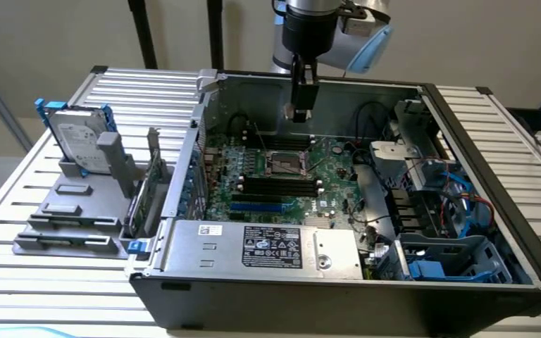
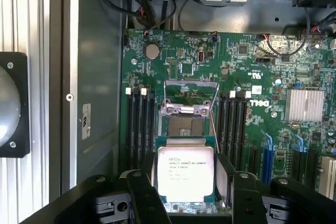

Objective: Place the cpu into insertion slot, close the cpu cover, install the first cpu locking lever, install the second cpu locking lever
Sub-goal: 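Place the cpu into insertion slot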

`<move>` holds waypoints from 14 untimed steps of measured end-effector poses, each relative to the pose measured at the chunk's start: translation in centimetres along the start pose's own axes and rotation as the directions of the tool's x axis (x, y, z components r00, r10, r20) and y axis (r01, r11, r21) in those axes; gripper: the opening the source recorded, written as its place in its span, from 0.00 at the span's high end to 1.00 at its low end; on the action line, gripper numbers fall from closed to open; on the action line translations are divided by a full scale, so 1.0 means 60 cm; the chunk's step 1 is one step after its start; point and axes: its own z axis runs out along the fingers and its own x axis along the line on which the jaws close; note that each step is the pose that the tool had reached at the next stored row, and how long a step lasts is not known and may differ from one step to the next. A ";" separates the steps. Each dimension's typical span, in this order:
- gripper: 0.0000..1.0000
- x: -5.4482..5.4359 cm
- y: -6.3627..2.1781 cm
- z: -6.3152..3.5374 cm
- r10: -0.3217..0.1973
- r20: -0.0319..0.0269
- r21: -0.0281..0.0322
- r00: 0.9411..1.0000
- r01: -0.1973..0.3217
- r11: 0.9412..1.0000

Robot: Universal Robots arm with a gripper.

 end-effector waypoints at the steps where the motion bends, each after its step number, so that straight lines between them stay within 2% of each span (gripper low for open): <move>1: 0.45 0.000 0.000 0.003 0.000 0.000 0.000 1.000 0.000 1.000; 14: 0.45 -0.006 -0.003 0.042 0.002 0.000 0.000 1.000 -0.002 1.000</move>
